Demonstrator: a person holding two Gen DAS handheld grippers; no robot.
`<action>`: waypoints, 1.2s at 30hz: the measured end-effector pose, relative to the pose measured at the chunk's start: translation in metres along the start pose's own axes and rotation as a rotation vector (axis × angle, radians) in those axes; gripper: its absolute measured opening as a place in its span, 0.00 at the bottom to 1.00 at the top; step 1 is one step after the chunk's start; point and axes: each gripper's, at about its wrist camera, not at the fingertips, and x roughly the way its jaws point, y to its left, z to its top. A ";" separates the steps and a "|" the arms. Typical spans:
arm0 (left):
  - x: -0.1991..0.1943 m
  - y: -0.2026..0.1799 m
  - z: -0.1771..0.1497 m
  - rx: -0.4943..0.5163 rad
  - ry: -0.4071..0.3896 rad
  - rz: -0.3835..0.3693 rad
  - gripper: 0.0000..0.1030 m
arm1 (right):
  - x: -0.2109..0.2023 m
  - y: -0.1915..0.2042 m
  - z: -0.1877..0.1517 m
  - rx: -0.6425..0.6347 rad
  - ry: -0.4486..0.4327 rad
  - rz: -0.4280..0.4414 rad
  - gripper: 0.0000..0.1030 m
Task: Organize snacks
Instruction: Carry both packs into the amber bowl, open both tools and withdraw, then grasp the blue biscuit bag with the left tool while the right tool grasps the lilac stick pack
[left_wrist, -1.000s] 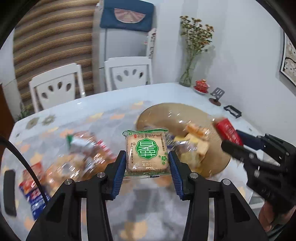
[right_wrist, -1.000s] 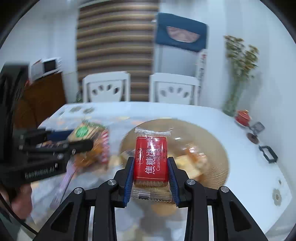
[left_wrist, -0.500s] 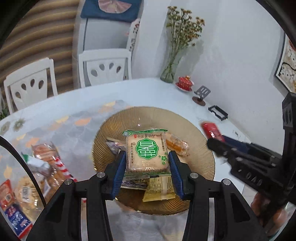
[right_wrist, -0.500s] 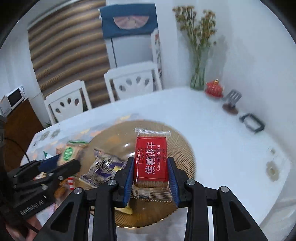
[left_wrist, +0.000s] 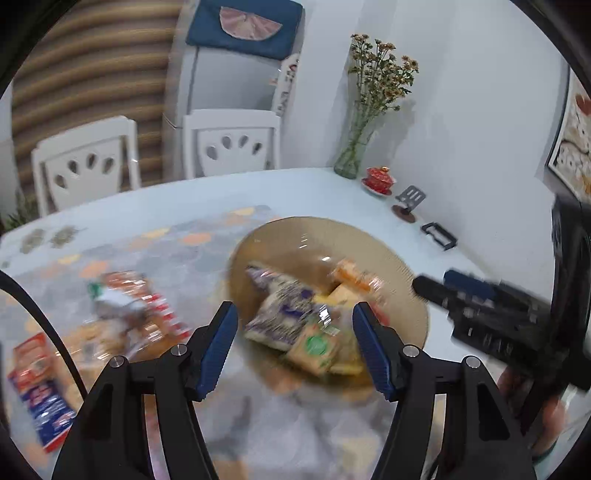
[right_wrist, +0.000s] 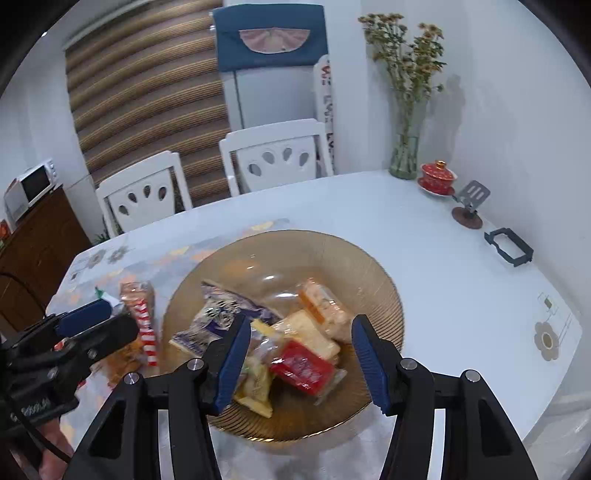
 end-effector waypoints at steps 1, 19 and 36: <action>-0.010 0.005 -0.007 0.010 -0.009 0.028 0.61 | -0.004 0.006 -0.002 -0.013 -0.003 0.013 0.54; -0.107 0.185 -0.163 -0.370 0.031 0.440 0.61 | 0.041 0.163 -0.095 -0.248 0.082 0.417 0.54; -0.080 0.212 -0.191 -0.448 0.050 0.424 0.61 | 0.087 0.168 -0.125 -0.205 0.158 0.444 0.57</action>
